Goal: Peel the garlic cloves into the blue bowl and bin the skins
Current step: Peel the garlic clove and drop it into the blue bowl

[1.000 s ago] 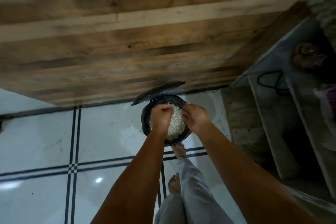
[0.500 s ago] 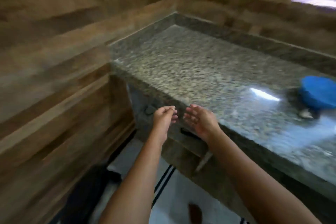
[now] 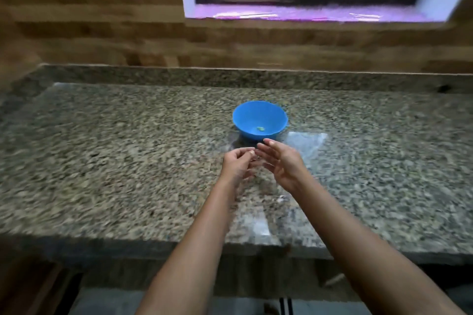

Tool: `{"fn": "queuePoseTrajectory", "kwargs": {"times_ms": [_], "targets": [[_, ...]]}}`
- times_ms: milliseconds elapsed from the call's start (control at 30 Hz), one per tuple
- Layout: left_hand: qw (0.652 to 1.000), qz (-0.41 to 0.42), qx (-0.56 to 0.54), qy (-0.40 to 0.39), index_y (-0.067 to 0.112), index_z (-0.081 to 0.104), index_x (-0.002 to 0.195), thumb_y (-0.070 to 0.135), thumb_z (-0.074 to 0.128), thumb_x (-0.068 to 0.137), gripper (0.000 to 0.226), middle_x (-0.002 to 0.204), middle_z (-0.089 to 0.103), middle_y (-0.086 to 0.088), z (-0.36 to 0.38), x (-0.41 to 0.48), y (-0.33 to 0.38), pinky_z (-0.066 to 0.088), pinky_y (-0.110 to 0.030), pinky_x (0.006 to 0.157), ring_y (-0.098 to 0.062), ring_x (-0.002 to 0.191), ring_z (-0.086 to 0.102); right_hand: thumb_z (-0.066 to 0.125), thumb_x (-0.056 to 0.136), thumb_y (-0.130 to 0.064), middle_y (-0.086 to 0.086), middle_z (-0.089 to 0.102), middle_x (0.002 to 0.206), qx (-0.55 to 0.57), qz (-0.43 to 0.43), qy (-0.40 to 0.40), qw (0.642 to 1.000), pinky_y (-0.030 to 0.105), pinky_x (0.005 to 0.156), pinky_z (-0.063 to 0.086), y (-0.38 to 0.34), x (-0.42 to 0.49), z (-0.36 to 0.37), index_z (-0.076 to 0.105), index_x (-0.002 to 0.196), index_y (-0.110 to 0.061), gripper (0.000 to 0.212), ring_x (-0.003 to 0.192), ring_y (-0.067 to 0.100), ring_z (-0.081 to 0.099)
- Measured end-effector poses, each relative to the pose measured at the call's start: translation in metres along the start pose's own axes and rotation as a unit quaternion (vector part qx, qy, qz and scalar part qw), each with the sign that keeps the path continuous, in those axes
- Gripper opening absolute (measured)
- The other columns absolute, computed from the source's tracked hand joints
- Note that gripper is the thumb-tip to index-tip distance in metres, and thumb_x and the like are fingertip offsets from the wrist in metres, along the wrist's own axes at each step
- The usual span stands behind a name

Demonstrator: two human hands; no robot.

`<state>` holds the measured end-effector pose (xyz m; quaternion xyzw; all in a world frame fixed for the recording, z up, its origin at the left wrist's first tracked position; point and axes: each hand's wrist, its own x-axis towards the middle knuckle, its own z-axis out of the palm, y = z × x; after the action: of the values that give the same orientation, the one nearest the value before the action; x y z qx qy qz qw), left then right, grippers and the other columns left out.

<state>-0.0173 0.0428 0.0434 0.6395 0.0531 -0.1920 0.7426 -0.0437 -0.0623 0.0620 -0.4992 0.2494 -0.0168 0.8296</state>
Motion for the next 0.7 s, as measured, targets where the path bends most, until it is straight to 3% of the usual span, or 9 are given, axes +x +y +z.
{"fn": "queuePoseTrajectory", "kwargs": {"times_ms": [200,367,500,600,700], "targets": [[0.997,0.005,0.080,0.015,0.012,0.058,0.088,0.002,0.050,0.093,0.014,0.069,0.053,-0.003,0.040,0.043,-0.005,0.037,-0.019,0.046,-0.004,0.048,0.049,0.054,0.088,0.001,0.010,0.062,0.093,-0.215,-0.041,0.111,0.969,0.024,0.060,0.041,-0.015,0.050,-0.057,0.061,0.112,0.000,0.024,0.078,0.018,0.056],[0.989,0.011,0.148,0.022,0.004,0.063,0.102,0.006,0.052,0.091,0.016,0.071,0.058,-0.002,0.036,0.063,-0.019,0.039,-0.024,0.055,-0.015,0.062,0.051,0.063,0.081,0.000,0.013,0.067,0.099,-0.443,-0.054,0.103,0.889,0.027,0.077,0.048,-0.007,0.066,-0.076,0.065,0.108,-0.004,0.027,0.090,0.022,0.061],[0.984,0.028,0.176,0.021,0.006,0.063,0.102,0.004,0.050,0.092,0.017,0.073,0.059,-0.003,0.030,0.070,-0.024,0.042,-0.026,0.058,-0.016,0.065,0.054,0.065,0.081,-0.002,0.011,0.068,0.101,-0.531,-0.058,0.085,0.841,0.020,0.074,0.041,-0.003,0.064,-0.081,0.068,0.104,-0.004,0.024,0.091,0.019,0.061],[0.980,0.052,0.189,0.030,0.010,0.064,0.099,0.005,0.050,0.091,0.017,0.080,0.062,-0.005,0.023,0.073,-0.024,0.044,-0.029,0.063,-0.017,0.067,0.054,0.063,0.082,-0.003,0.012,0.069,0.096,-0.525,-0.067,0.099,0.842,0.020,0.068,0.038,-0.002,0.062,-0.078,0.069,0.096,-0.002,0.015,0.080,0.013,0.057],[0.973,0.087,0.204,0.059,0.018,0.064,0.093,0.007,0.052,0.089,0.017,0.085,0.065,-0.003,0.013,0.073,-0.020,0.049,-0.033,0.068,-0.019,0.073,0.059,0.064,0.084,-0.007,0.009,0.068,0.094,-0.428,-0.105,0.107,0.891,0.022,0.070,0.047,-0.009,0.064,-0.061,0.067,0.097,-0.004,0.014,0.081,0.015,0.061]]}}
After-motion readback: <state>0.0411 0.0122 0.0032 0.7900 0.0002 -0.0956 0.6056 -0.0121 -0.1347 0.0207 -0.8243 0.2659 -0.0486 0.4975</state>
